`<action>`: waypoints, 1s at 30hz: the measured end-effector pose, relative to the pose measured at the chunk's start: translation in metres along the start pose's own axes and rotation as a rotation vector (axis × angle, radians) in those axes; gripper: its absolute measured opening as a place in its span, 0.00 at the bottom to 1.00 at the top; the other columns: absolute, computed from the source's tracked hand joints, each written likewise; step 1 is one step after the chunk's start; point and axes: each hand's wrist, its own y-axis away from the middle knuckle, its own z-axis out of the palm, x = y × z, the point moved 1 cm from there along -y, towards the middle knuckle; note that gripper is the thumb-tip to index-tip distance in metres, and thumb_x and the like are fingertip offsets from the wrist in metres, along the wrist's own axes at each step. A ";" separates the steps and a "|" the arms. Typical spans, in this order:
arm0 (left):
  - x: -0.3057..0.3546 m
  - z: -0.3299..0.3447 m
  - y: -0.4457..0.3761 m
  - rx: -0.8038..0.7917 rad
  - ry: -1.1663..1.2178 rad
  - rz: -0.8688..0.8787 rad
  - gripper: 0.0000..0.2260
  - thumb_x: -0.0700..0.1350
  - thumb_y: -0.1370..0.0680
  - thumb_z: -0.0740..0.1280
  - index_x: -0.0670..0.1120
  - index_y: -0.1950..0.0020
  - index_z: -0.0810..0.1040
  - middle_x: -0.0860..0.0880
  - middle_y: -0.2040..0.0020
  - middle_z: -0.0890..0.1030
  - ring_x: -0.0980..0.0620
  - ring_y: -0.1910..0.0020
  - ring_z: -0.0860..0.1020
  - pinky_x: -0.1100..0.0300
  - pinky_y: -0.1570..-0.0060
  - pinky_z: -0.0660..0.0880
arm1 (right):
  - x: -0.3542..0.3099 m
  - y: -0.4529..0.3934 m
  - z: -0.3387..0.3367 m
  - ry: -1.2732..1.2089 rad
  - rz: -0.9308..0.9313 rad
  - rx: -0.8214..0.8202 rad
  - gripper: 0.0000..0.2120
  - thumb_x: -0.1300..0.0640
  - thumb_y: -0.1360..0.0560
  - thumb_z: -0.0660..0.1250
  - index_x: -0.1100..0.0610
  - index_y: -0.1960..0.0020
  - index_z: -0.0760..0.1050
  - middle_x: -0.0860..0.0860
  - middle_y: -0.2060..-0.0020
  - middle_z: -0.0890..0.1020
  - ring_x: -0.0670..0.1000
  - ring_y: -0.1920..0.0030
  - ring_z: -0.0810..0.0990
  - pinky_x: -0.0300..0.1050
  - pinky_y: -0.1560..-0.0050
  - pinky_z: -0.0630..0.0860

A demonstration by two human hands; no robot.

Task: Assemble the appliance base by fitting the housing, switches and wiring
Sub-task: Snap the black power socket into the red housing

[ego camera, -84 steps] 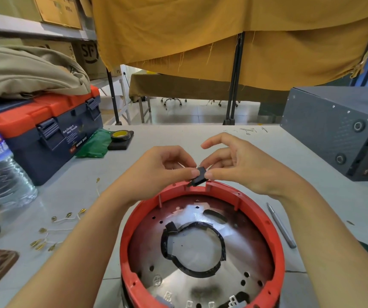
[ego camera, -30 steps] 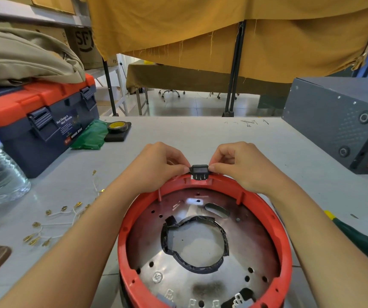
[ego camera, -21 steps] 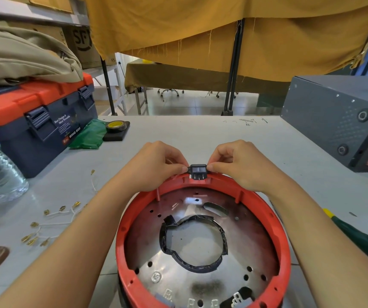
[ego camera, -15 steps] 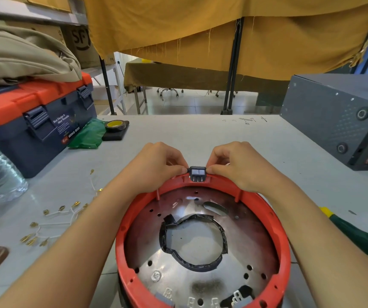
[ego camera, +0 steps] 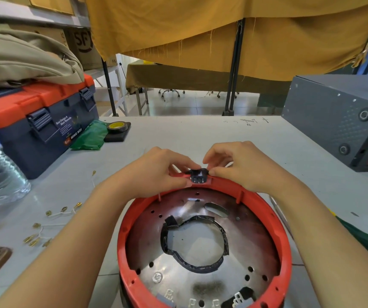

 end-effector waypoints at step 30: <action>-0.007 0.017 -0.006 0.018 -0.023 0.005 0.10 0.46 0.29 0.72 0.58 0.52 0.75 0.54 0.51 0.80 0.55 0.55 0.77 0.58 0.53 0.74 | -0.016 0.008 -0.005 0.378 0.039 -0.268 0.17 0.56 0.24 0.64 0.41 0.39 0.77 0.49 0.41 0.79 0.54 0.45 0.79 0.53 0.44 0.74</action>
